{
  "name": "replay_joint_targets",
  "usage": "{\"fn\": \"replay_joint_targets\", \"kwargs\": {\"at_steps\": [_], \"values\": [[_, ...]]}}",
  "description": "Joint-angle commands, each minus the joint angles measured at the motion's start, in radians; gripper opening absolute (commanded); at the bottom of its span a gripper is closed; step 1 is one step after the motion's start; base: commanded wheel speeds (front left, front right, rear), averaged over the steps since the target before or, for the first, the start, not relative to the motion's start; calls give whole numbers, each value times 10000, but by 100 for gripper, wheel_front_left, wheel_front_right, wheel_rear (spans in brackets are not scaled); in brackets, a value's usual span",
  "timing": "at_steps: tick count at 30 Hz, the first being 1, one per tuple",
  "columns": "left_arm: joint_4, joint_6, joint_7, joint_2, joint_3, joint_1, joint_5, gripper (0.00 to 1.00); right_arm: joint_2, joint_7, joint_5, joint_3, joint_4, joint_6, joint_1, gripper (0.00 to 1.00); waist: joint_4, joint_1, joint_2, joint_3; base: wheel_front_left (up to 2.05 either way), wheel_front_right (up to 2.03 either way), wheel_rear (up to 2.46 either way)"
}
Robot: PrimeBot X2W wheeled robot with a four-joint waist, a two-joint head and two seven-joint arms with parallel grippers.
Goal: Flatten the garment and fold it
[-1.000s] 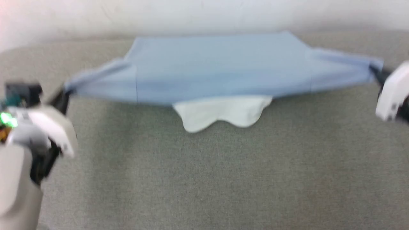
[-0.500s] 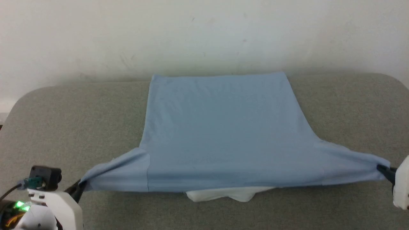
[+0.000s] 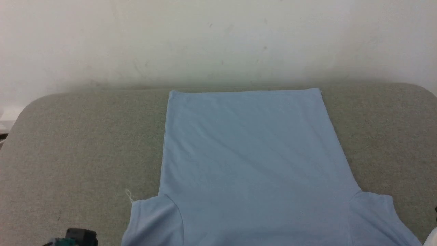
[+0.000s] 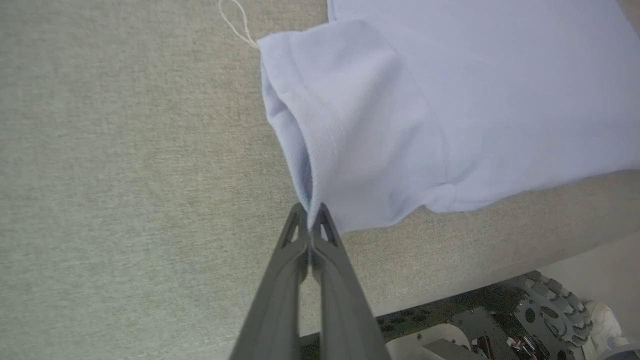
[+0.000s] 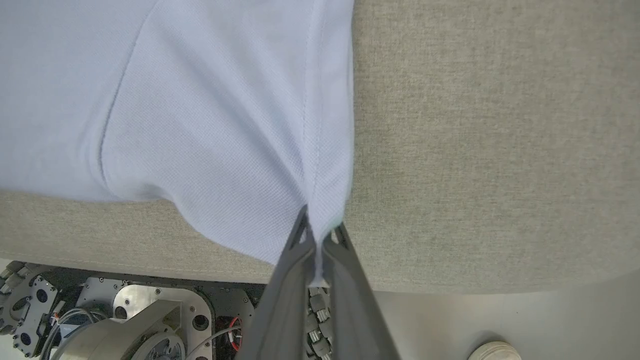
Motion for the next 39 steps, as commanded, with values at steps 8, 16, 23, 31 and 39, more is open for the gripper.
{"fn": "replay_joint_targets", "kwargs": {"at_steps": [8,16,23,31,39], "values": [[-219,5,227,-249,-491,-205,69,0,137,-144,-198,-323,-228,-21,-451,100,541,1,-1,801,0,0,0],[-1086,105,616,-306,-729,-664,115,0,-195,-262,6,-390,-671,-21,-2267,100,1425,1,-1,1885,0,0,0],[-2098,111,684,-521,-1091,-1213,346,0,-604,256,-112,-72,64,-21,-5254,100,2514,1,-1,3448,0,0,0],[-2396,-29,123,-1190,-1521,-2055,595,0,-1122,1391,-839,-31,2018,-21,-8705,100,3602,1,-1,5101,0,0,0],[-2372,-311,-267,-1696,-2068,-2636,786,0,-1834,1476,-2123,-117,3637,-21,-10673,100,4372,1,-1,5908,0,0,0]]}}
